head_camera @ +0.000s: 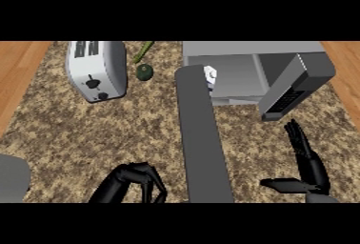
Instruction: Pick up the milk, place it into the microwave and close the microwave
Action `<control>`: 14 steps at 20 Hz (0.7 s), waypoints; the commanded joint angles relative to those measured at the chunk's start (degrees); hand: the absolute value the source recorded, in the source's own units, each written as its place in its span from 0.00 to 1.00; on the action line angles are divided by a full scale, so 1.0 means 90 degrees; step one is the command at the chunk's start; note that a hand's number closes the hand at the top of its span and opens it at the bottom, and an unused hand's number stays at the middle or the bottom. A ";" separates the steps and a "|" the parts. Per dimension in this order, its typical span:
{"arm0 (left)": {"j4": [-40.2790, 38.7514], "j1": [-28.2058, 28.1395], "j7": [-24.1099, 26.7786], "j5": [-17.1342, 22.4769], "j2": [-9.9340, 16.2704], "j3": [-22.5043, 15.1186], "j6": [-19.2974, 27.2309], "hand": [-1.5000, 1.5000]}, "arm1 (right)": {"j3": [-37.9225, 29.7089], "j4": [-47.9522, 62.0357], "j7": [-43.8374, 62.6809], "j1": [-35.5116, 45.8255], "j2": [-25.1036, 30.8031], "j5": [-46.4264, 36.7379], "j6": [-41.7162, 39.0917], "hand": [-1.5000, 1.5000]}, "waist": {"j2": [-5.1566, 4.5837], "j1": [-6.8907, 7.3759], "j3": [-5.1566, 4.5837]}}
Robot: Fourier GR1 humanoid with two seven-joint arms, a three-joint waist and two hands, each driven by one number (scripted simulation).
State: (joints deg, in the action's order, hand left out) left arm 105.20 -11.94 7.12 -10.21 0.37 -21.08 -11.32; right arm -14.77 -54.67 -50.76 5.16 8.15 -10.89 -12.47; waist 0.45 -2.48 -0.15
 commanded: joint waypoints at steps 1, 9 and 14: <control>-0.0737 0.0903 -0.0415 -0.0123 -0.0039 -0.0234 0.0057 1.00 | -0.0017 -0.1353 0.0355 -0.0985 0.0163 0.0263 -0.0266 0.00 | -0.0027 0.0060 0.0004; -0.3650 0.2460 0.0308 -0.0389 -0.0039 -0.1107 0.0258 1.00 | -0.0334 -0.2335 0.0446 -0.1693 0.0597 0.0634 -0.0650 0.00 | -0.0066 -0.0016 0.0002; -0.4782 0.3584 0.0561 0.0833 -0.0039 -0.2205 0.1121 1.00 | -0.0447 -0.3075 0.0924 -0.1868 0.0818 0.1321 -0.1319 0.00 | -0.0094 -0.0151 -0.0006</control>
State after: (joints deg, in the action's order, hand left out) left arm 70.83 13.73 9.64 -7.62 0.30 -34.78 -5.52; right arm -17.38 -77.60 -44.70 -10.25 12.97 -2.82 -19.47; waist -0.15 -3.08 -0.13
